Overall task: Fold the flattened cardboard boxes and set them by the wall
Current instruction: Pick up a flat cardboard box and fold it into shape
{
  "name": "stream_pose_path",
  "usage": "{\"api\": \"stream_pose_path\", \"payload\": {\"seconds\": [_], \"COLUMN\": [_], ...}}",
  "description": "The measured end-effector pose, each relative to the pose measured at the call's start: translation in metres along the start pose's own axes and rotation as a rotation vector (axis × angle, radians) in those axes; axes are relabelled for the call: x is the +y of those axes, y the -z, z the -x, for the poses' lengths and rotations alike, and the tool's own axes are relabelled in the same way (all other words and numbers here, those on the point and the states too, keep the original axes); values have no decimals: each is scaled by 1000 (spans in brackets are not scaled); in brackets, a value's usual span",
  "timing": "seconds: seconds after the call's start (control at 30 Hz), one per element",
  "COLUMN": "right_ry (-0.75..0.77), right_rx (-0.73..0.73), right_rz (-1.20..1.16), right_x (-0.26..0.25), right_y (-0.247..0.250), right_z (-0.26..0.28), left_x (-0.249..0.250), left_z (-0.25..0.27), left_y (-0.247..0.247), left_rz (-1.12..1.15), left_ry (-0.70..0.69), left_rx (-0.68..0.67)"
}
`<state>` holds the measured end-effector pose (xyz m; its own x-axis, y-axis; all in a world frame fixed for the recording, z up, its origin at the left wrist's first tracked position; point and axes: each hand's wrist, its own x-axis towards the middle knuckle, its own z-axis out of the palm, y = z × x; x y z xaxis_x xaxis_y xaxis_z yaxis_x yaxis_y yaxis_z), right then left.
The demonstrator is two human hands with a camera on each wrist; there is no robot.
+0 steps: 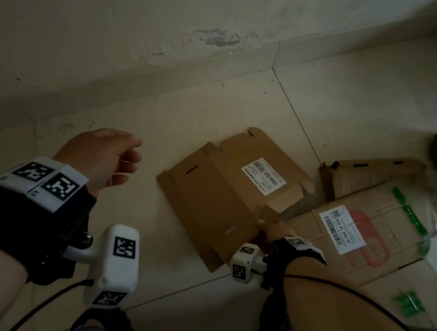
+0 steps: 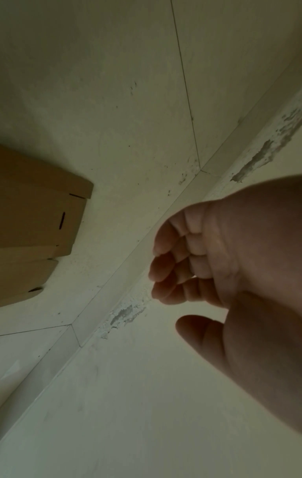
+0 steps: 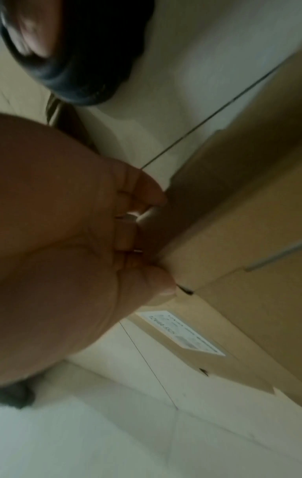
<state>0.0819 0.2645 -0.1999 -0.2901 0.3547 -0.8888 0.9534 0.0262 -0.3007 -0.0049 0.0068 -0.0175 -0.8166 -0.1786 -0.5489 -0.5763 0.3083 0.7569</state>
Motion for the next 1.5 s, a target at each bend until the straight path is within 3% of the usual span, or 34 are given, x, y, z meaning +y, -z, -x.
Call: {"api": "stream_pose_path", "payload": {"seconds": [0.1,0.33,0.53,0.73,0.9,1.0,1.23,1.5], "right_ry": [164,378,674,1014,1207,1297,1511,1700], "right_rx": [-42,-182,-268,-177,-39,-34,-152,-50], "right_rz": [-27,-387,-393,-179,200,342,772,985], "right_x": [-11,-46,-100,-126,-123,-108,-87,-98], "right_y": [-8,-11,-1,32,35,20,0,-17], "right_z": [8,61,141,235,300,322,341,332], "left_x": [3,10,24,44,57,54,43,39], "left_z": [4,17,41,82,114,127,127,117], "left_y": [-2,0,1,12,30,31,56,62], "left_rz": [2,-22,-20,17,294,428,642,660], "left_ry": [-18,-49,-60,-57,41,77,61,34], "left_rx": [-9,-19,-37,-100,-188,-235,-293,-326]}}
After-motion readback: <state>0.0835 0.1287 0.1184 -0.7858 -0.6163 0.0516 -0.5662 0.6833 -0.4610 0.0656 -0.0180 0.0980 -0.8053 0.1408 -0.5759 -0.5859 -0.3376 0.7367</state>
